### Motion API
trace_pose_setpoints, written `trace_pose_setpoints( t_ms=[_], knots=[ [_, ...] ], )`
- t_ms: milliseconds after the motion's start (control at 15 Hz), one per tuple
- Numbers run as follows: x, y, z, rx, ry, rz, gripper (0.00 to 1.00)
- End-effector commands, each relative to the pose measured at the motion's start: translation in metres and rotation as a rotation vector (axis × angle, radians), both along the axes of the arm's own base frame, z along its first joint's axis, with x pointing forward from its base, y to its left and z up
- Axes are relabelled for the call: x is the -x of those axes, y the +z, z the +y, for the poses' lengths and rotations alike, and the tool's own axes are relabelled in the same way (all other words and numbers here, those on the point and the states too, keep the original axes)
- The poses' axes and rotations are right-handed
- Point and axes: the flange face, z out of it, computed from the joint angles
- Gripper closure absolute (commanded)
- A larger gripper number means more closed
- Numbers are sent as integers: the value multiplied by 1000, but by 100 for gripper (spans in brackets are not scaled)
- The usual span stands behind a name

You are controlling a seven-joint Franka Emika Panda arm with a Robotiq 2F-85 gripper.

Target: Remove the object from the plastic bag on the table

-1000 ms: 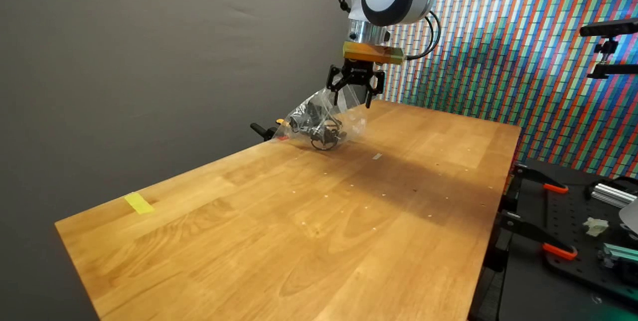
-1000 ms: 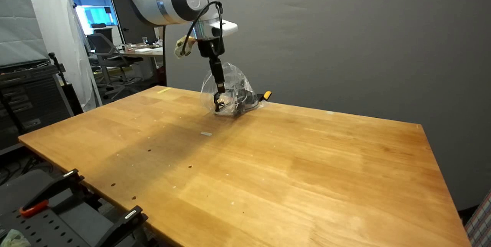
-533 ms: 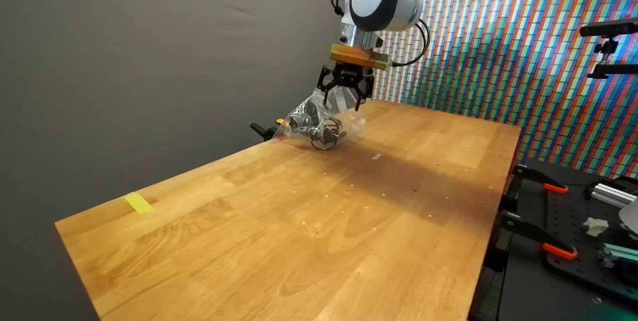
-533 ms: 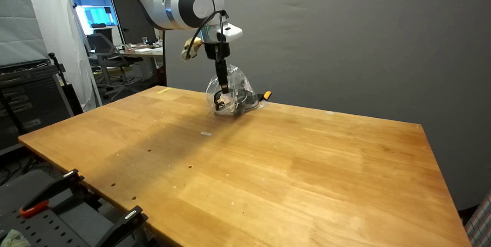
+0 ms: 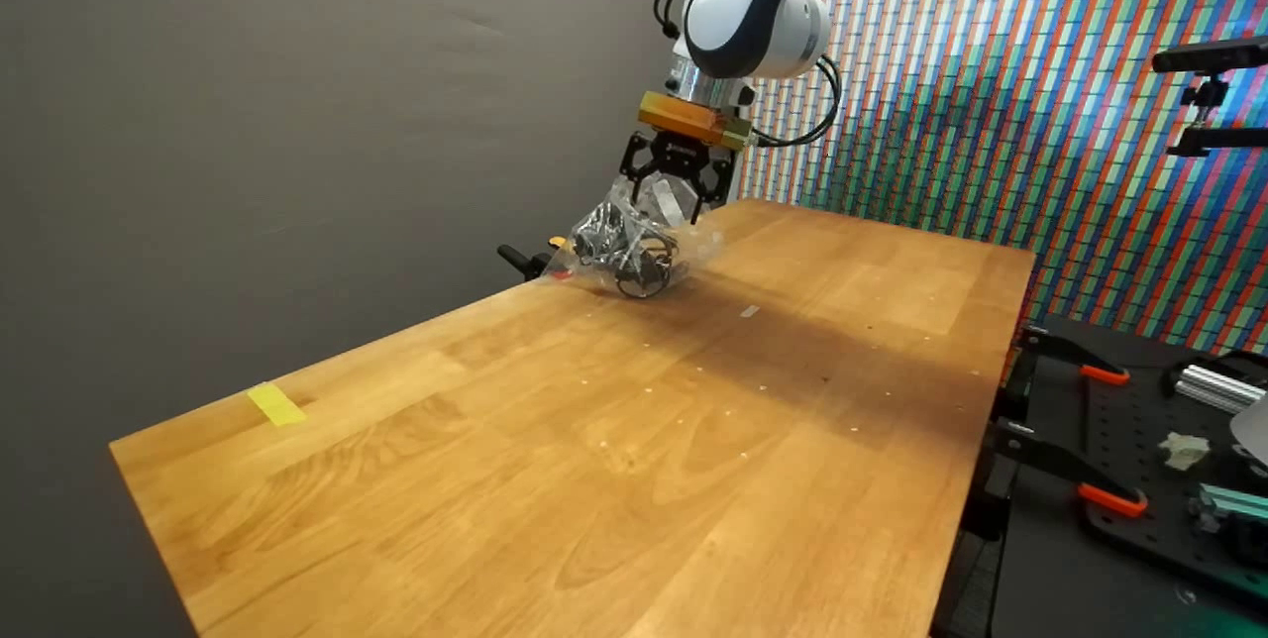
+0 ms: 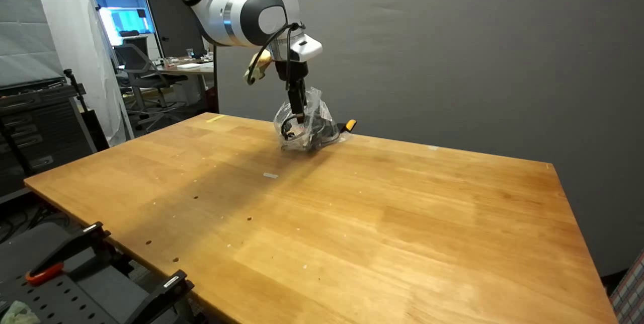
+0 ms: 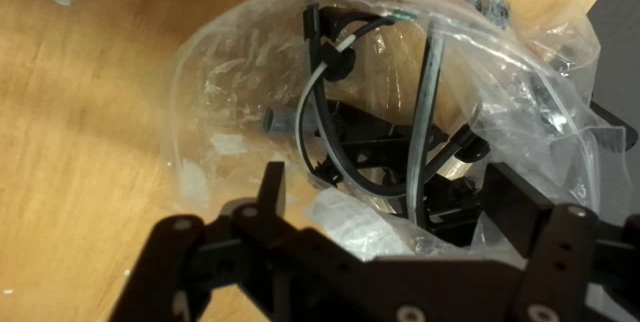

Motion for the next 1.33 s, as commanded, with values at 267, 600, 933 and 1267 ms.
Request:
trace_pose_setpoints(
  t_ms=[267, 600, 933, 1267],
  knots=[
    [-12, -2, 19, -82, -42, -16, 0],
    [-10, -13, 23, -78, -53, -3, 7],
    [-9, -25, 23, -42, -49, -20, 29],
    [-11, -20, 25, -11, -57, -75, 69]
  ],
)
